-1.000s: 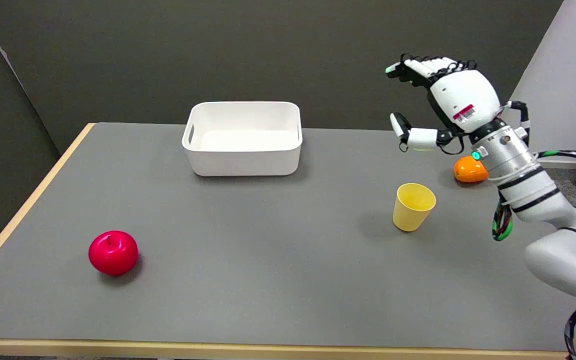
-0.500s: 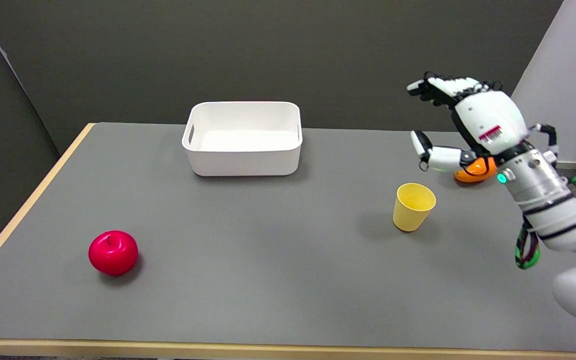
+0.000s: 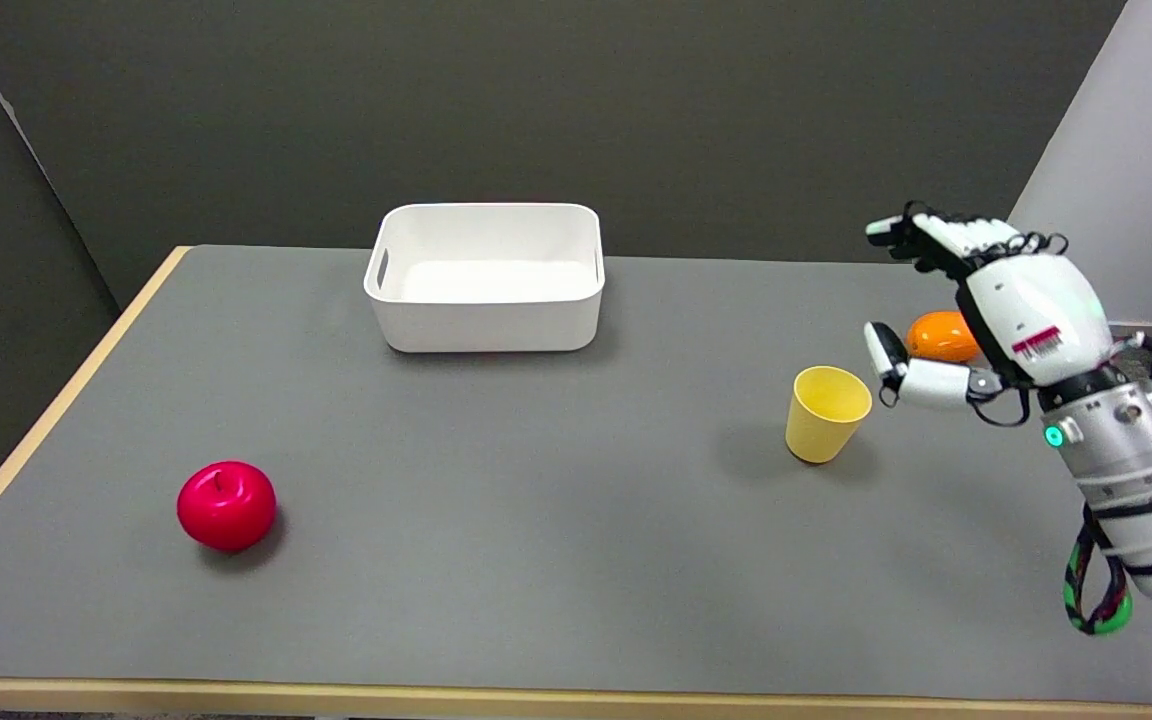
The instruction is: Pick up the yellow cup.
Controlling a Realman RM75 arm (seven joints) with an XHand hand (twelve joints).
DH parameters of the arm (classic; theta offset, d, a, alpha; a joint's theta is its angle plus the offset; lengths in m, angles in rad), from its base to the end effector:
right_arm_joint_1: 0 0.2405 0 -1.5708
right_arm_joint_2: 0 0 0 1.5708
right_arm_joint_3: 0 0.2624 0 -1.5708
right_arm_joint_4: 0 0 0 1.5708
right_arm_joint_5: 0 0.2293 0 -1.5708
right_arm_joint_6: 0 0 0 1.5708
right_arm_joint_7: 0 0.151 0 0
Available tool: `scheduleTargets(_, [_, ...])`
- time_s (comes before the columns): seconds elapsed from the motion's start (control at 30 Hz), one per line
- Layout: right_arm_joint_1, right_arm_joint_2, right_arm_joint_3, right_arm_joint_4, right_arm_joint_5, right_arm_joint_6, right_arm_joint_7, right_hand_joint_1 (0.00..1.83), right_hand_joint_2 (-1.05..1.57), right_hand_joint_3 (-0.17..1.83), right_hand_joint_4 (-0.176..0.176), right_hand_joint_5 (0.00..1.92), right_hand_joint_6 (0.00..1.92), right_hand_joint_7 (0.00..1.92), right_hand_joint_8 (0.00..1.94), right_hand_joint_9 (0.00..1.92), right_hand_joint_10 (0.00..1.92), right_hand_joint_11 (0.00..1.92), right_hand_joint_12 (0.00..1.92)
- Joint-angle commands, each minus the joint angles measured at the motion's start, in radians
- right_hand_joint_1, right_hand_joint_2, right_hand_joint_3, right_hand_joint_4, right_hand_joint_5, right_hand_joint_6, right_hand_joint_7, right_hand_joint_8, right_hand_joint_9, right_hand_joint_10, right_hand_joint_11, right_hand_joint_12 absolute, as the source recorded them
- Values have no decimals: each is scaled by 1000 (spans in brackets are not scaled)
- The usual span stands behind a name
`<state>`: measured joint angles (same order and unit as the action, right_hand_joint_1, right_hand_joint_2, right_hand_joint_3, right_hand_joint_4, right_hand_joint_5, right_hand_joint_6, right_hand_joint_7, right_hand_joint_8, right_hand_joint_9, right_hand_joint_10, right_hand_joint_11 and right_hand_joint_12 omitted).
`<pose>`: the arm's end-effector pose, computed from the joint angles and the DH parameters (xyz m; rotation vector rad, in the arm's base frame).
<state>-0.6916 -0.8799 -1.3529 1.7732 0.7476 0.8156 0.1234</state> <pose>-0.1831 -0.2201 0.4226 1.5233 0.2310 0.4276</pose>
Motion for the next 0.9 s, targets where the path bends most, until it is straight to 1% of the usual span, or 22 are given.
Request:
scheduleTargets(0.03, [-54,-11,-203,-95,164,192,-93,672,652,933,59,318,591,512,566,462,1033,410,1597])
scheduleTargets(0.1, [-21,-7,-233,-127,184,207,-43,584,634,908,51,265,484,421,439,352,922,334,1524])
scheduleTargets(0.17, [8,2,-244,-162,194,208,41,504,615,890,38,210,409,337,367,265,817,206,1370])
scheduleTargets(0.23, [43,17,-253,-208,189,209,161,431,600,874,17,149,348,243,306,184,703,78,1196])
scheduleTargets(0.3, [80,34,-268,-246,192,212,264,393,591,882,0,118,330,198,290,149,648,38,1129])
scheduleTargets(0.33, [101,45,-278,-267,200,213,304,363,576,911,-14,91,323,160,287,120,614,13,1082])
scheduleTargets(0.43, [139,57,-290,-308,210,223,366,306,550,968,-53,72,286,93,288,47,573,-1,923])
scheduleTargets(0.5, [155,58,-292,-323,229,226,423,305,530,954,-70,64,237,77,217,28,483,-1,829])
scheduleTargets(0.57, [173,58,-297,-346,241,226,527,255,511,935,-78,43,214,51,150,14,355,-1,711])
scheduleTargets(0.63, [193,60,-309,-375,232,228,637,250,506,933,-77,30,221,35,160,6,348,-1,700])
scheduleTargets(0.73, [221,61,-327,-417,208,259,719,274,539,951,-69,8,178,-1,126,-1,240,-1,541])
scheduleTargets(0.8, [242,60,-346,-464,193,305,808,307,544,970,-71,20,127,-1,86,-1,181,-1,472])
scheduleTargets(0.87, [269,50,-366,-520,187,367,896,254,534,930,-72,-1,123,-1,8,-1,106,-1,374])
scheduleTargets(0.9, [290,35,-380,-552,187,417,946,253,538,927,-75,-1,118,-1,3,-1,84,-1,340])
